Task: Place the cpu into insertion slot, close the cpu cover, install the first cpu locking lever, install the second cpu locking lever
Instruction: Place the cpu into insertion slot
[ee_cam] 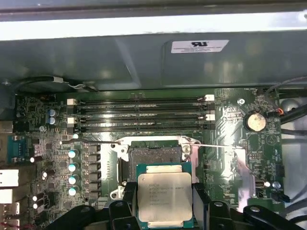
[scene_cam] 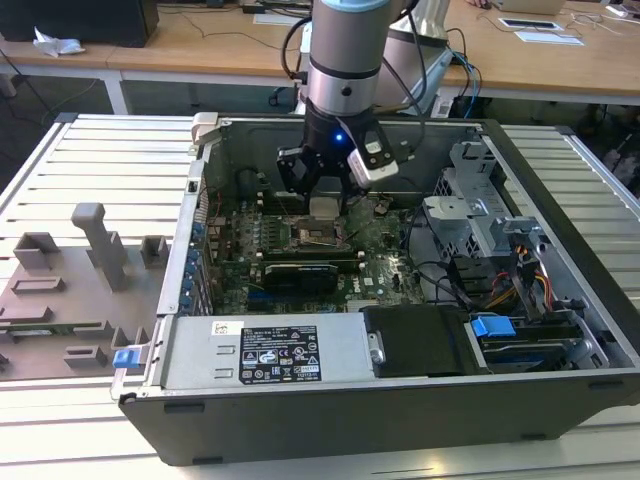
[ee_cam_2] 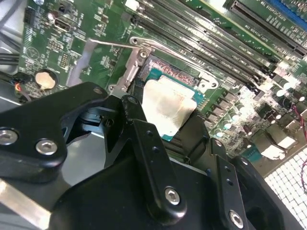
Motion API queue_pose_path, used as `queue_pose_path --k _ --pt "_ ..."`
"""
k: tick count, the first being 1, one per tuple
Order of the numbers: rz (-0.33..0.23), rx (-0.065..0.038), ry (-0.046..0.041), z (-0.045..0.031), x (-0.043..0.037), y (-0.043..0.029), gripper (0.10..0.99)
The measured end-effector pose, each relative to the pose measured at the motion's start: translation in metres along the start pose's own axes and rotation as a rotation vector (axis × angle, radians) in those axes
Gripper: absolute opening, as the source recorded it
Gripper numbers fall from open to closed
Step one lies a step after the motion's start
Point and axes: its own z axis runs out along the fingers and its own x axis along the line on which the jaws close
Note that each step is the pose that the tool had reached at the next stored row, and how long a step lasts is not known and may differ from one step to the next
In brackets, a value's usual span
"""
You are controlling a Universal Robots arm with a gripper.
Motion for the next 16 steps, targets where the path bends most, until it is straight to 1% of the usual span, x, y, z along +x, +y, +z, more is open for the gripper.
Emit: queue_pose_path --k 1,5,16 --pt "0.0 0.0 0.0 0.0013 0.0024 0.0 0.545" --pt "0.0 0.0 -0.0001 0.0037 0.0078 -0.0001 0.545" --pt "0.0 0.0 0.0 0.0128 0.008 -0.0005 0.545"
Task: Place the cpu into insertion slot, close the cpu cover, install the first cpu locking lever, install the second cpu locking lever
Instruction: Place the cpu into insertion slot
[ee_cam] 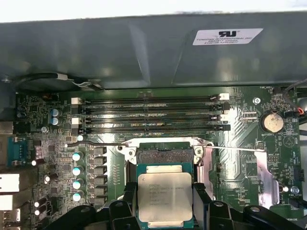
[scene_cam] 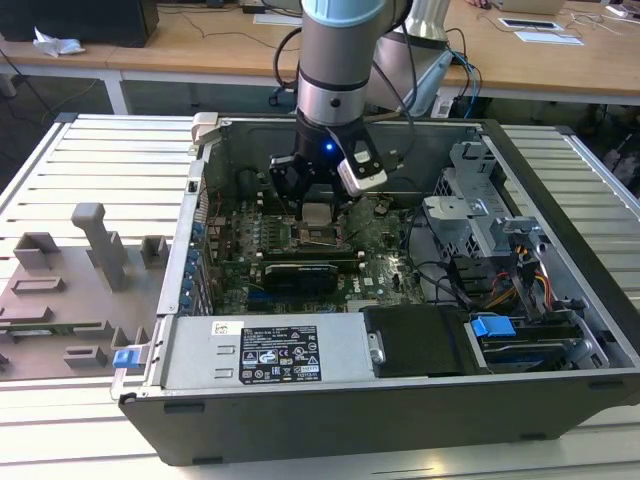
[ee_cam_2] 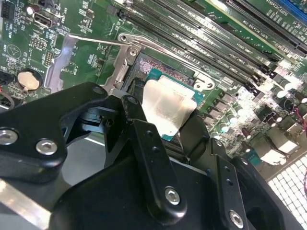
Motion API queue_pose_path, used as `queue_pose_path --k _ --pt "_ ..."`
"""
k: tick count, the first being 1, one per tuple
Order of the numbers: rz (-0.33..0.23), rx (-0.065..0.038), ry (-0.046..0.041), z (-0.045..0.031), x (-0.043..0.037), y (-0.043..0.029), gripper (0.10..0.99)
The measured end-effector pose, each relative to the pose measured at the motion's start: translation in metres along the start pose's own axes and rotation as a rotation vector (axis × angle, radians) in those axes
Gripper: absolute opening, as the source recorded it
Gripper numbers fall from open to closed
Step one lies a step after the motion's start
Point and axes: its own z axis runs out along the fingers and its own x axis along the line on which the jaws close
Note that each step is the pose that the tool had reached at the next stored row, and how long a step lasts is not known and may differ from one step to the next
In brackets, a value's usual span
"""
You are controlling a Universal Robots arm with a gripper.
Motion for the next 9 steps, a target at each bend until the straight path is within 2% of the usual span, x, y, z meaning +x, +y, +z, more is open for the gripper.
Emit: queue_pose_path --k 9 --pt "0.0 0.0 0.0 0.0083 -0.0002 -0.0004 0.545"
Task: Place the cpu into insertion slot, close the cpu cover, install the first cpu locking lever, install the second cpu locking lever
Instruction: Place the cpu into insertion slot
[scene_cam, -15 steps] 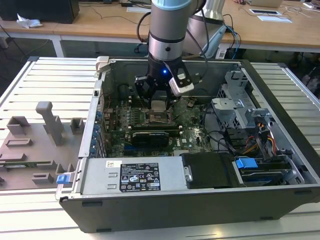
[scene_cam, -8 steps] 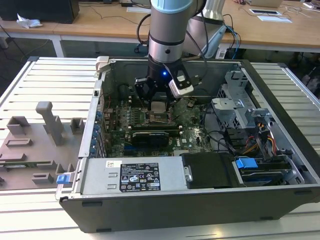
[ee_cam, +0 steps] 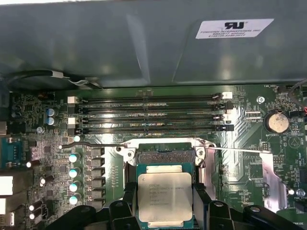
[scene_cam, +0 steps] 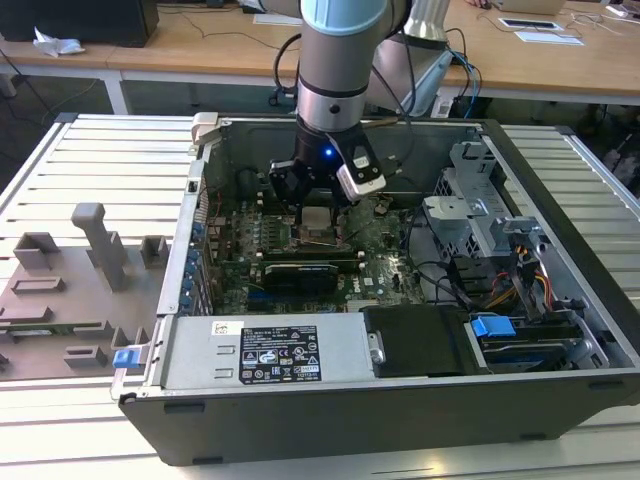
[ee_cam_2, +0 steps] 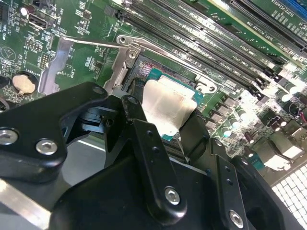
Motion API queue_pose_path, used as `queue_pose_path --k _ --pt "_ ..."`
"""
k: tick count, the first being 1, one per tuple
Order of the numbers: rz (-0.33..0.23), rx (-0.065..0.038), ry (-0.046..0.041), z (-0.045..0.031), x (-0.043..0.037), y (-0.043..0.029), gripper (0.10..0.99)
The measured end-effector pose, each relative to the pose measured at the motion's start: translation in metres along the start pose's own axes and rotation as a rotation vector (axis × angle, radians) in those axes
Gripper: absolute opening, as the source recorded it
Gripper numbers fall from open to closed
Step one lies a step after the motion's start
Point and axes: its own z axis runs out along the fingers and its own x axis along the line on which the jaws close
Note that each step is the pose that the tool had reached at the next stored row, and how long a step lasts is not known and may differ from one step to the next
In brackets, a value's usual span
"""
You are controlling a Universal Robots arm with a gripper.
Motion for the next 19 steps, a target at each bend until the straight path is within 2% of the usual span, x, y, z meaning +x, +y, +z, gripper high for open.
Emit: queue_pose_path --k 10,13,19 --pt "0.0 0.0 0.0 0.0096 -0.0002 -0.0005 0.545" --pt "0.0 0.0 -0.0001 0.0158 -0.0003 -0.0005 0.545" --pt "0.0 0.003 -0.0002 0.0161 -0.0003 -0.0004 0.545"
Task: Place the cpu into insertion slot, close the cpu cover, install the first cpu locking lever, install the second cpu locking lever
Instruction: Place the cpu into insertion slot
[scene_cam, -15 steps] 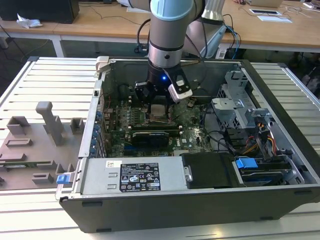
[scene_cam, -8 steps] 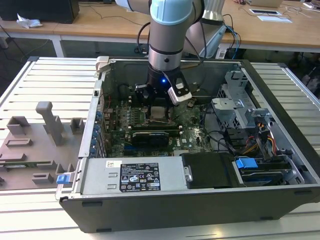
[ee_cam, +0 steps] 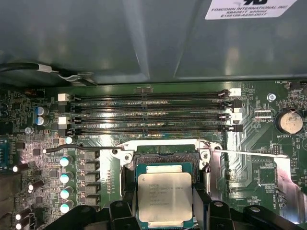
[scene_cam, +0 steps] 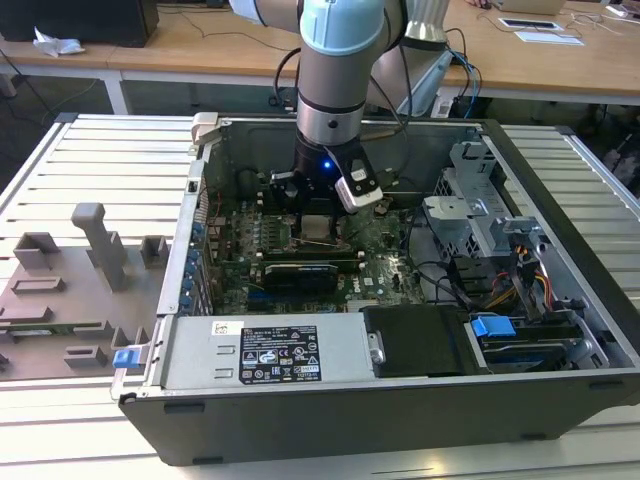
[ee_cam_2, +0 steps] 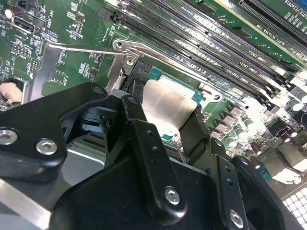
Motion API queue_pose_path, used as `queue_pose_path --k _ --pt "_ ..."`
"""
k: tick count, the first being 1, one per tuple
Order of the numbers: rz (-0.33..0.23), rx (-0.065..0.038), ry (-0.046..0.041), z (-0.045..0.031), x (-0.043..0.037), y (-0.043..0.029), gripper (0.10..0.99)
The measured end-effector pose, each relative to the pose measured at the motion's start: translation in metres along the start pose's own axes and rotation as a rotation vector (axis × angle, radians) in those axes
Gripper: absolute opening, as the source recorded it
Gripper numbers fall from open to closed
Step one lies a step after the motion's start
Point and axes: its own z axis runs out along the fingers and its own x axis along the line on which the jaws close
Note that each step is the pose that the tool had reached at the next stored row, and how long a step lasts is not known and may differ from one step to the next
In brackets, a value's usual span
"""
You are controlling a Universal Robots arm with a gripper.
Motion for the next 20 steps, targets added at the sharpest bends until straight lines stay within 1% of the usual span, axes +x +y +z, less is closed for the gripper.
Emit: queue_pose_path --k 1,2,3,5,6,11,12,14,17,19,20 --pt "0.0 0.003 0.0 -0.0009 0.0001 0.0001 0.545" --pt "0.0 0.009 -0.0001 -0.0047 0.0002 0.0002 0.545" --pt "0.0 0.012 -0.0001 -0.007 0.0002 0.0003 0.545" --pt "0.0 0.019 -0.0003 -0.0152 0.0003 0.0008 0.545" --pt "0.0 0.021 -0.0003 -0.0173 0.0003 0.0009 0.545" --pt "0.002 0.022 -0.0006 -0.0176 0.0004 0.0009 0.545" --pt "0.011 0.022 -0.0008 -0.0176 0.0004 0.0009 0.545" --pt "0.039 0.023 -0.0019 -0.0175 0.0004 0.0009 0.545" --pt "0.097 0.022 -0.0043 -0.0174 0.0004 0.001 0.545" --pt "0.124 0.022 -0.0052 -0.0174 0.0004 0.0009 0.545" --pt "0.15 0.022 -0.0062 -0.0174 0.0004 0.001 0.545"
